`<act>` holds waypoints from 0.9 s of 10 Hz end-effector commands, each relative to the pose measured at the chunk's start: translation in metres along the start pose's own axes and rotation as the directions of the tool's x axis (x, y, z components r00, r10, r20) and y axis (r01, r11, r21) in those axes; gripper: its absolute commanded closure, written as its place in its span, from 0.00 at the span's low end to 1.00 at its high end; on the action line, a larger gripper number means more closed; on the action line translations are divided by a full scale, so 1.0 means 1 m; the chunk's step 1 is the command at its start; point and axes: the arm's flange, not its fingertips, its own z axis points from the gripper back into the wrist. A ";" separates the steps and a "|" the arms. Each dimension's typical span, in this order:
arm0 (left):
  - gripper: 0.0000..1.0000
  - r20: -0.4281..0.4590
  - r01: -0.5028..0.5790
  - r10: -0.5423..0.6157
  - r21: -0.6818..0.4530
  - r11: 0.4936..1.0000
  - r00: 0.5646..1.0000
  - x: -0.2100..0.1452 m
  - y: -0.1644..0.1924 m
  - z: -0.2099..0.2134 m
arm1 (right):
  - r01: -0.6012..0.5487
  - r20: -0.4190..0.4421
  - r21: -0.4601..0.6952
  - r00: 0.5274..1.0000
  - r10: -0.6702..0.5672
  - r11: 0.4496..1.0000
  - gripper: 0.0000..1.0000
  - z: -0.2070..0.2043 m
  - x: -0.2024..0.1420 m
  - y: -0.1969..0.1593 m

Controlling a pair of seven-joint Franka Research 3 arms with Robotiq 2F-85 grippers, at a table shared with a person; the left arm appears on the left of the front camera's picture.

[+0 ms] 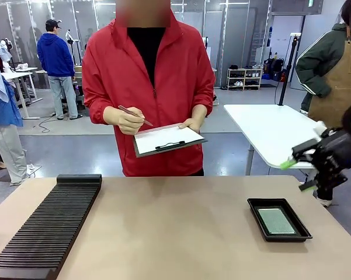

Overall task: Inspect the PCB.
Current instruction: Place the Blank PCB in the ESD tray.

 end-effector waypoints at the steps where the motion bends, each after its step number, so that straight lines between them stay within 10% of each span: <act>1: 0.00 -0.006 -0.013 0.013 0.008 1.000 1.000 -0.002 -0.004 0.000 | 0.052 -0.057 0.201 0.998 -0.041 0.978 0.00 0.030 -0.021 -0.007; 4: 0.00 -0.006 -0.013 0.013 0.008 1.000 1.000 -0.002 -0.004 0.000 | 0.097 -0.191 0.414 0.981 -0.018 0.905 0.00 0.058 -0.066 -0.028; 9: 0.00 -0.006 -0.013 0.013 0.008 1.000 1.000 -0.002 -0.004 0.000 | 0.114 -0.098 0.543 0.993 -0.072 0.832 0.00 0.084 -0.113 -0.087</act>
